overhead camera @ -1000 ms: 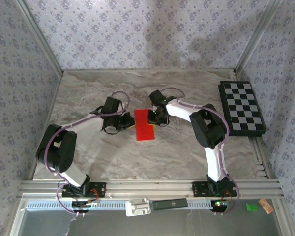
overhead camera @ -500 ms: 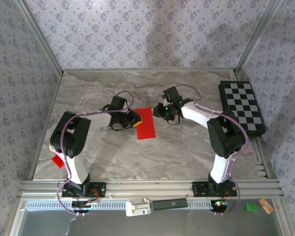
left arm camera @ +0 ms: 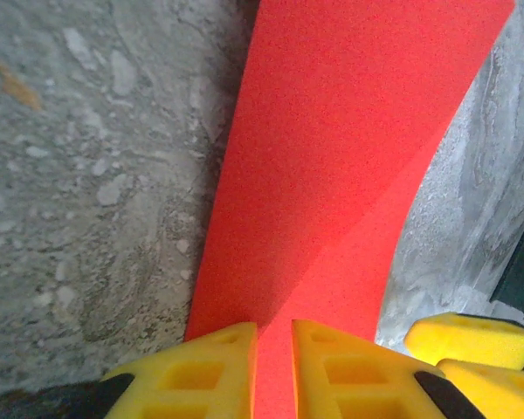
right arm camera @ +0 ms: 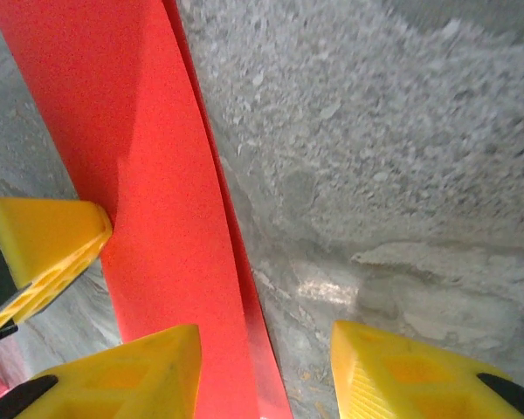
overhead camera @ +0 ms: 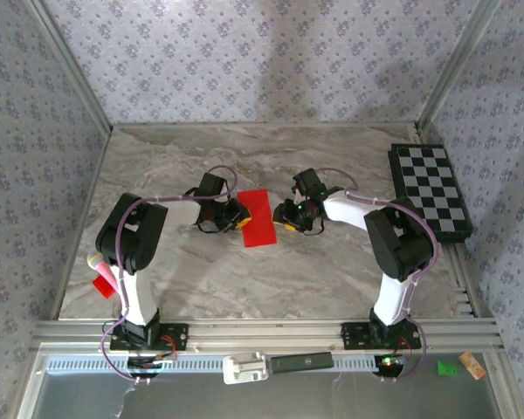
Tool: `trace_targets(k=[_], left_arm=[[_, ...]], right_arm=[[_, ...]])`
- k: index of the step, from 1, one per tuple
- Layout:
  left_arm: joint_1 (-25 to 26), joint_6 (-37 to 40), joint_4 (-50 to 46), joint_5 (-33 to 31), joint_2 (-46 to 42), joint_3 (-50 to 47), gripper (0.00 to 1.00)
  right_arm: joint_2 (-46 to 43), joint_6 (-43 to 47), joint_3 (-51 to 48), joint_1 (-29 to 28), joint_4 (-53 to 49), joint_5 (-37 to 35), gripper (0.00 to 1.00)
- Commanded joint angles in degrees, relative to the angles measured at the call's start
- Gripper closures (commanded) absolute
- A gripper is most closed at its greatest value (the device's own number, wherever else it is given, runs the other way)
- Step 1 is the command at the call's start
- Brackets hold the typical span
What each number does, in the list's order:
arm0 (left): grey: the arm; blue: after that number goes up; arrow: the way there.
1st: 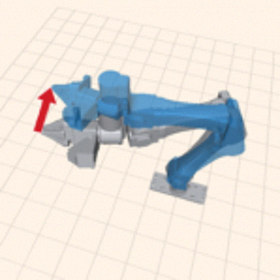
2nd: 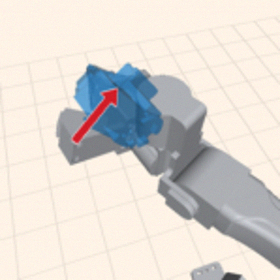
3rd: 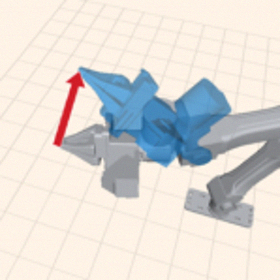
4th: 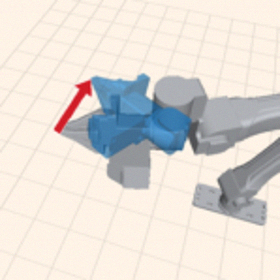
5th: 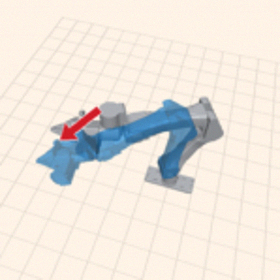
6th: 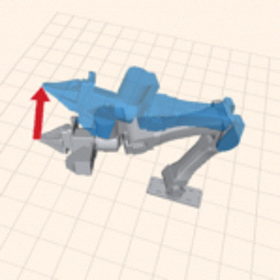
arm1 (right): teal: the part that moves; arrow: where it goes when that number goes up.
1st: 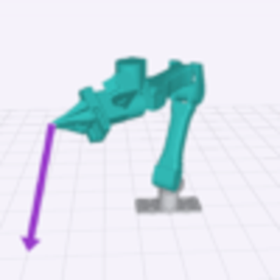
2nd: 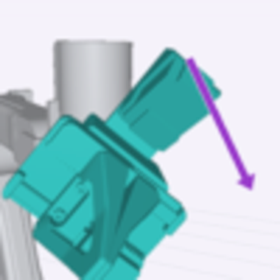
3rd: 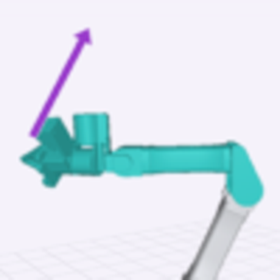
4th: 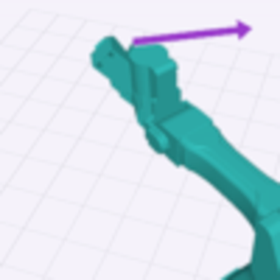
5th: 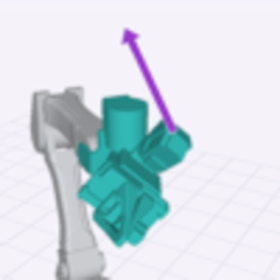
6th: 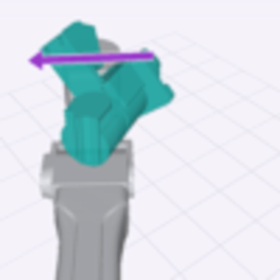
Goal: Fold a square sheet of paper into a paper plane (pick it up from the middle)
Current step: First fold the square sheet of paper in half at the center of the table, then fold the triangle a second time at the center of the table.
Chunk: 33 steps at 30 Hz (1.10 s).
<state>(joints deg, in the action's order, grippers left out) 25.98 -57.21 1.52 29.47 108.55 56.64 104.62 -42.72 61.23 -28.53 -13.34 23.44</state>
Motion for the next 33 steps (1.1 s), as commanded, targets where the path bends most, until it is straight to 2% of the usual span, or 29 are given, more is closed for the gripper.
trace_targets(k=[1,7,15,23,28,33], left_arm=[[0.2,-1.5,-4.2,-2.3,2.4,-0.2,0.82],[0.2,-1.3,-5.2,-2.3,2.4,-0.6,0.82],[0.2,-1.3,-5.7,-2.0,2.8,-0.5,0.82],[-0.1,-1.5,-5.7,-2.0,2.9,-0.6,0.82],[-0.1,-1.7,-5.7,-1.8,3.2,-0.5,0.82],[-0.1,-1.6,-5.8,-1.9,3.3,-0.5,0.82]], right_arm=[[-0.1,-0.3,-0.7,-0.5,0.0,3.5,0.55],[1.1,0.0,-0.2,-1.2,0.2,7.1,0.55],[2.0,2.0,0.7,-1.8,-4.1,6.6,0.58],[2.1,5.0,0.3,-1.6,-3.7,12.9,0.64],[2.0,4.6,-0.7,-1.3,-0.3,18.0,0.67],[1.7,2.9,-2.0,-0.7,2.4,18.5,0.69]])
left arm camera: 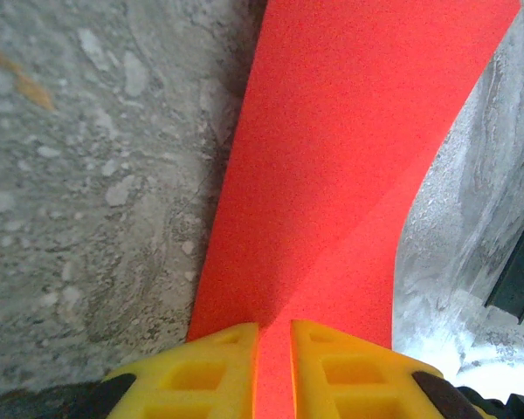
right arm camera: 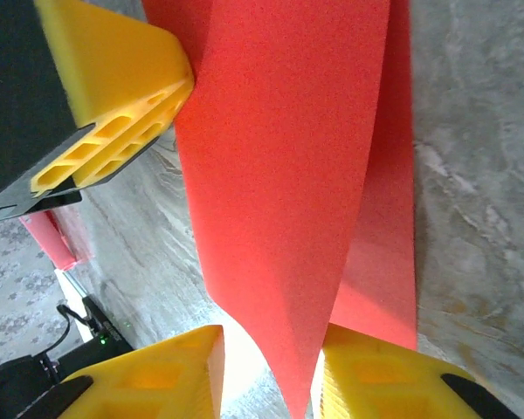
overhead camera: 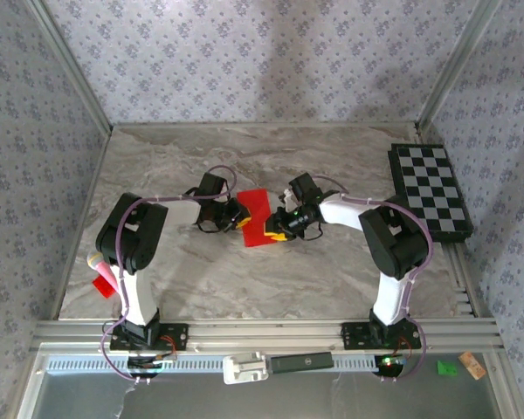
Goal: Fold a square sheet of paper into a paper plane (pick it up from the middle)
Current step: Fold the triangle a second time at the center of the table.
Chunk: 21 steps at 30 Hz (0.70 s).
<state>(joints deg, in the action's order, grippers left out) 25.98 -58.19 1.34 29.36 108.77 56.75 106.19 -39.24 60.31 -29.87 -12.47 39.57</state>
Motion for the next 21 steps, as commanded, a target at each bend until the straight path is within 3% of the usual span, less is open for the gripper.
trace_targets(k=[1,21], left_arm=[[-0.1,-0.7,-5.6,-1.7,3.2,-0.6,0.82],[-0.2,3.4,-7.1,-0.4,2.4,3.6,0.82]], right_arm=[[0.2,-0.8,-1.2,0.7,1.9,2.2,0.7],[0.4,-5.0,-2.3,1.5,1.0,0.2,0.88]])
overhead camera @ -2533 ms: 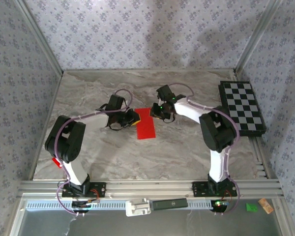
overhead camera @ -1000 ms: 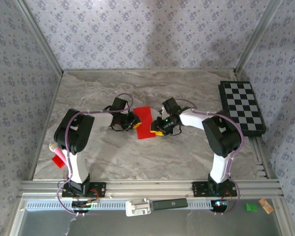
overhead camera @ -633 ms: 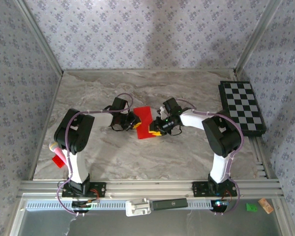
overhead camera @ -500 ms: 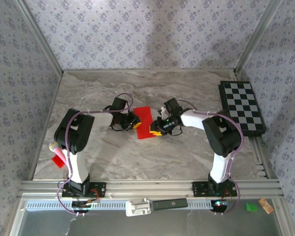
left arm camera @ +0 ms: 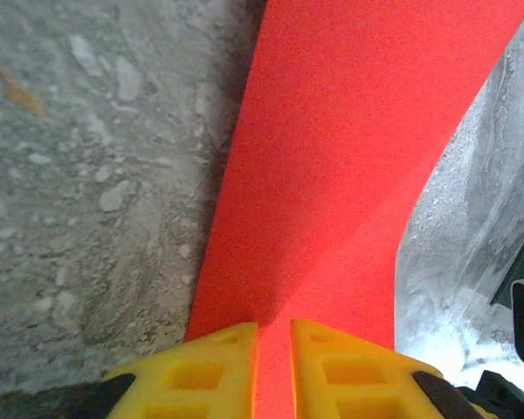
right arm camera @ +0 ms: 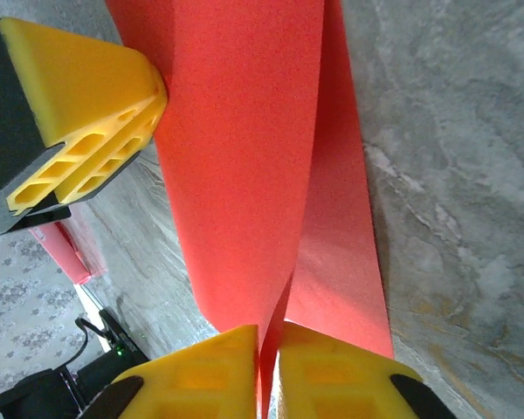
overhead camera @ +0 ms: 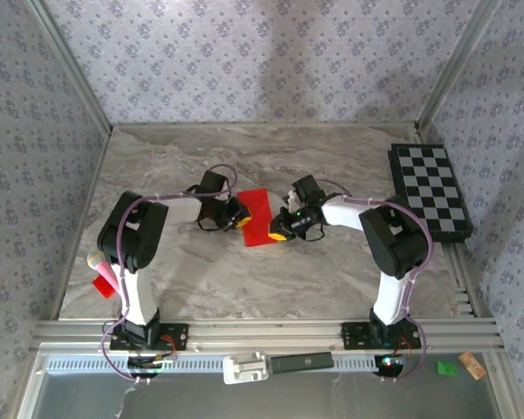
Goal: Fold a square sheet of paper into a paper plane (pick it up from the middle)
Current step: Fold the triangle a second time at the center of the table.
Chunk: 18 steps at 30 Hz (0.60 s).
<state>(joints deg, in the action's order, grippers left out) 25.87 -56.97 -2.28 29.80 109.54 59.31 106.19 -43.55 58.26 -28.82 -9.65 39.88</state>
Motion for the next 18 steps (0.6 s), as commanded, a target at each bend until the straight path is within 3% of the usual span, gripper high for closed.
trace_targets(k=[1,8,18], left_arm=[[-0.1,2.5,-2.9,-0.3,1.4,1.2,0.81],[-1.3,5.9,2.5,0.9,-2.4,2.0,0.69],[-2.9,7.9,-0.9,0.2,3.1,5.7,0.75]], right_arm=[[0.3,-0.7,-0.3,0.4,-2.0,-0.3,0.9],[-0.2,0.9,-0.1,0.4,-4.0,-1.6,0.96],[-0.4,1.4,0.8,0.1,-4.5,-1.9,0.98]])
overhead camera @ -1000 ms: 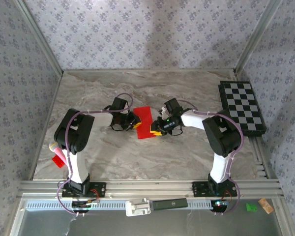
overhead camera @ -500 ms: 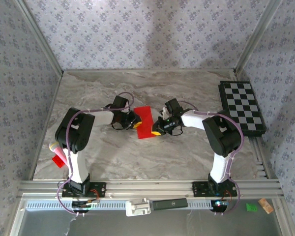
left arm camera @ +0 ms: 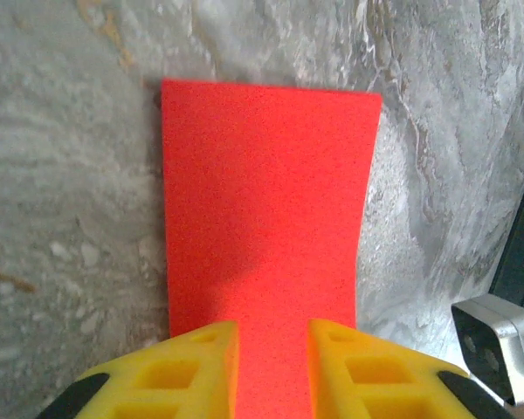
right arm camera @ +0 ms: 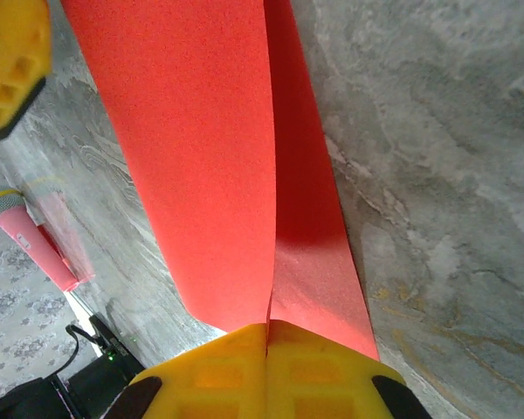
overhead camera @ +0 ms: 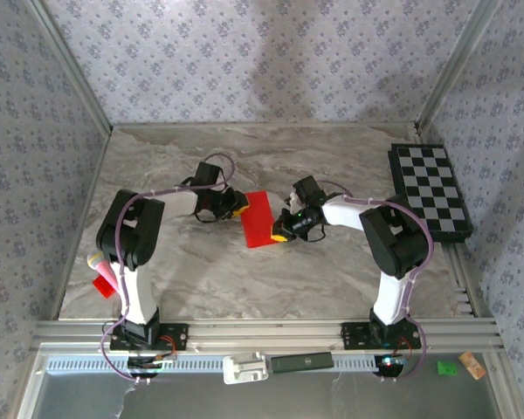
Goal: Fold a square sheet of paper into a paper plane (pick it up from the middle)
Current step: Fold the triangle a second time at the center of the table.
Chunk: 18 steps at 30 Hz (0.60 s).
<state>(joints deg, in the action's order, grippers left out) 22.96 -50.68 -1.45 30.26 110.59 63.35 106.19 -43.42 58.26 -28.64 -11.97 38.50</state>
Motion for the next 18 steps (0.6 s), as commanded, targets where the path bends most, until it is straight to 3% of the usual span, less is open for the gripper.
trace_targets(k=[1,18], left_arm=[[0.0,1.5,-1.8,-0.2,2.5,1.7,0.76],[0.0,2.9,-5.0,-0.2,4.7,1.7,0.81]], right_arm=[[-0.4,1.5,1.1,-0.2,-2.5,-0.6,0.98],[3.5,2.2,9.5,-3.3,-3.8,-1.5,0.98]])
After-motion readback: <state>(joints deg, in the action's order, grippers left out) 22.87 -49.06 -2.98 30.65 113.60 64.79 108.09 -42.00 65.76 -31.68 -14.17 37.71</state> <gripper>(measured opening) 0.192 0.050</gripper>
